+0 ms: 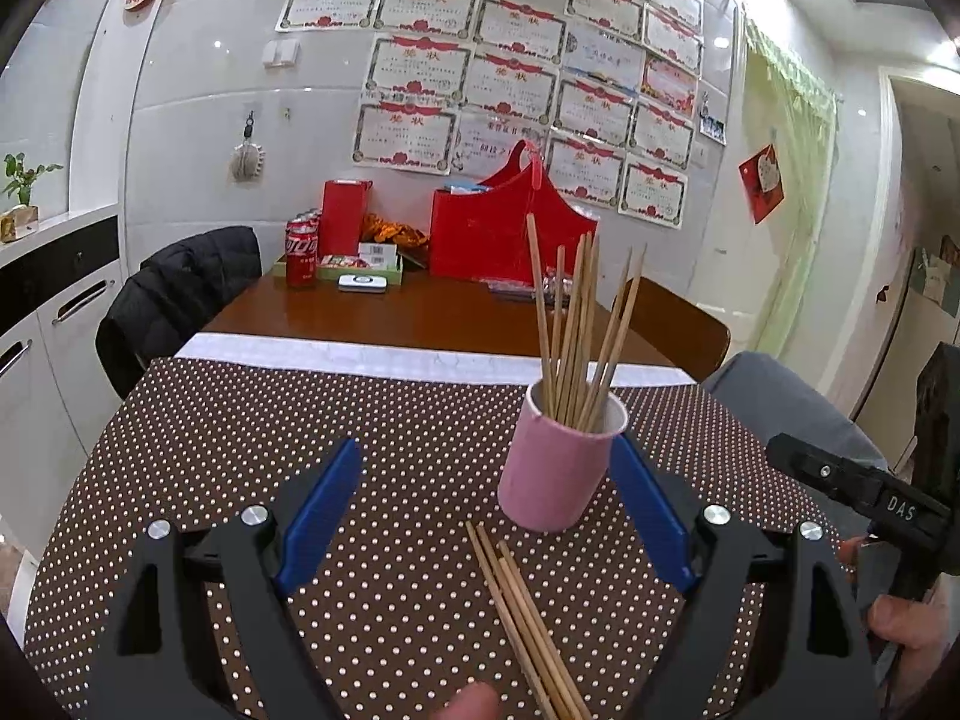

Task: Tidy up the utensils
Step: 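Move the right gripper back down to the chopstick pile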

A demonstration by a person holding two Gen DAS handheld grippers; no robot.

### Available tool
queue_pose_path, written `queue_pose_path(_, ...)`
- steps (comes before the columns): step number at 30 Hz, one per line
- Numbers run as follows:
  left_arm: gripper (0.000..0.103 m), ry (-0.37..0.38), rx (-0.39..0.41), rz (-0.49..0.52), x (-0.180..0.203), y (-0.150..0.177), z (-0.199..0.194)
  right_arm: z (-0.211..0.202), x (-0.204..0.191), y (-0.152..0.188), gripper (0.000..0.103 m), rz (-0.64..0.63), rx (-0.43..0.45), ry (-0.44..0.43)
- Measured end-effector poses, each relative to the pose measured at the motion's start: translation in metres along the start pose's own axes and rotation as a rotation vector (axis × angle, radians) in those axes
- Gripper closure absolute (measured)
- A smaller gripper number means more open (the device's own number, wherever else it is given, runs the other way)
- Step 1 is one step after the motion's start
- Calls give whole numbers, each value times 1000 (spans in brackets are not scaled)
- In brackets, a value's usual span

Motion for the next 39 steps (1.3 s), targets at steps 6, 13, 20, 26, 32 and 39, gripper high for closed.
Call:
queue_pose_path(6, 19, -22, -49, 11, -5, 16, 3, 1, 3, 8, 5, 1, -22, 0)
queue_pose_path(13, 19, -43, -158, 31, -17, 50, 12, 0, -4, 28, 5, -36, -82, -2)
queue_pose_path(20, 19, -48, -321, 89, -12, 100, 34, 10, 4, 53, 5, -49, -167, 12)
queue_pose_path(26, 19, -50, -426, 134, -1, 135, 46, 18, 12, 67, 5, -35, -208, 18)
queue_pose_path(32, 19, -54, -487, 139, 0, 151, 57, 24, 16, 76, 5, -41, -239, 17)
queue_pose_path(39, 18, -98, -487, 158, -9, 148, 69, 35, 11, 89, 5, -72, -299, 16)
Point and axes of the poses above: each gripper's, at about its wrist camera, not at the fingertips, and z roughly the way its jaws point, x to its right, y to its underside, the point moved 9 cm from there along z, roughly the way its jaws point, and after that the axes turned 1 degree about z, right-handed, at the moved point
